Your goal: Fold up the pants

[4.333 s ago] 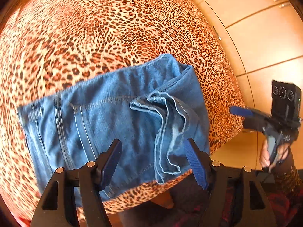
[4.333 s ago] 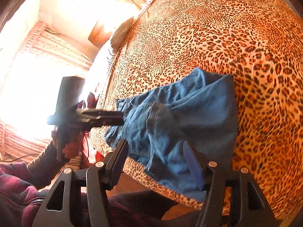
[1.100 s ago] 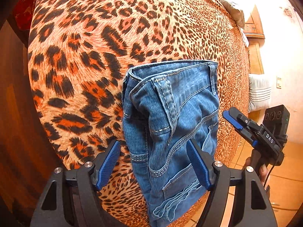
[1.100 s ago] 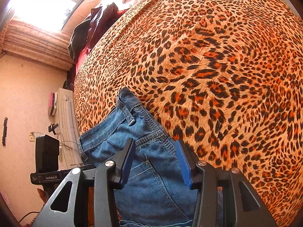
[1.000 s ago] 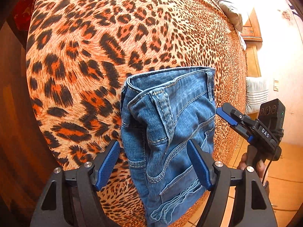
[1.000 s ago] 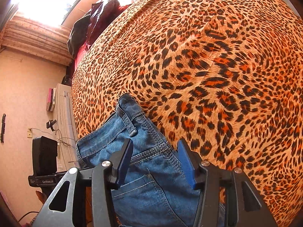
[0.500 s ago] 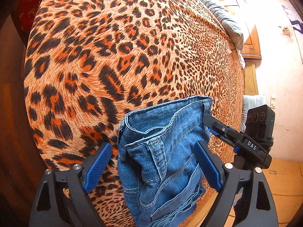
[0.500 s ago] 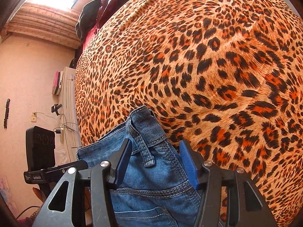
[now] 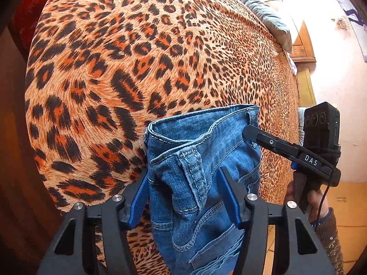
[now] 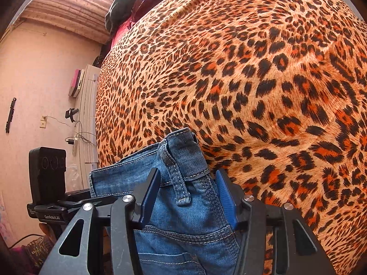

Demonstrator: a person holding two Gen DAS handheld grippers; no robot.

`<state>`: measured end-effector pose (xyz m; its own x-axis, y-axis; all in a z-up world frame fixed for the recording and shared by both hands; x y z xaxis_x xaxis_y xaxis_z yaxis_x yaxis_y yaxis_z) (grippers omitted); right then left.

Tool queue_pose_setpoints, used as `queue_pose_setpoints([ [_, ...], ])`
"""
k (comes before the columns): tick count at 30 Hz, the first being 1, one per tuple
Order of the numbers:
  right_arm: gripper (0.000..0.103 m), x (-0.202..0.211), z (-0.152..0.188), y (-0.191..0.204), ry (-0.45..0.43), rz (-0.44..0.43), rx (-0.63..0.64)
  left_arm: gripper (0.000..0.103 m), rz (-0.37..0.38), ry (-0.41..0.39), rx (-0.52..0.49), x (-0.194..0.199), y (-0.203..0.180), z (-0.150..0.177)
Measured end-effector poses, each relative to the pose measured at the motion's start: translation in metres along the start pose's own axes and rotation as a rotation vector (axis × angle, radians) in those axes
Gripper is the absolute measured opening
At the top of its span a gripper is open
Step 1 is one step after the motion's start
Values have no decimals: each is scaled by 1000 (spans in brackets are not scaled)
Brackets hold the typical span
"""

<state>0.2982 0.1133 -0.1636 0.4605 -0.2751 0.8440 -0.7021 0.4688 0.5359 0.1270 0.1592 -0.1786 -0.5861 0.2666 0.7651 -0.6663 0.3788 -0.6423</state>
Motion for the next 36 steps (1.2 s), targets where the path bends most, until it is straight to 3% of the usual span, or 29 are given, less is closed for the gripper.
queue_pose_setpoints([
  [2,48,-3,-1,4,-4,32,16,37,-32,-15,-1,3,3,3],
  [3,35,-2,-2,6,-15,66,38,31,-30,-17,12,5,5,5],
  [5,26,-2,-1,11,-20,103,62,24,-2,-21,48,8,5,8],
  [7,16,3,3,21,-35,111,94,18,-19,-28,43,12,-1,10],
  [10,15,16,12,34,-73,115,116,16,-46,-50,-11,22,-14,14],
  [18,15,92,53,53,-218,-16,142,16,-54,-123,-172,66,-65,41],
  [25,15,161,125,50,-345,-114,122,16,-59,-137,-443,105,-120,107],
  [31,16,186,212,13,-396,-138,20,16,-7,16,-682,98,-160,190],
  [34,17,182,256,-19,-395,-115,-54,17,25,186,-757,71,-164,232],
  [36,17,171,285,-42,-373,-82,-99,18,48,346,-766,47,-156,260],
])
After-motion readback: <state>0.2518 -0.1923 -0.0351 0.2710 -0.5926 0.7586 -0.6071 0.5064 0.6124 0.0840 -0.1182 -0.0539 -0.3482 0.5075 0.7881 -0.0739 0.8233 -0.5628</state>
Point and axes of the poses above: each gripper's, at about its wrist camera, not at the fingertips, and x roughly against the way its jaws point, y to its left, z to its underside, the point moved 7 cm from there along -x, roughly the way its jaws point, and after that the axes turned 8 degrees about -x, right-handed, at the moved point
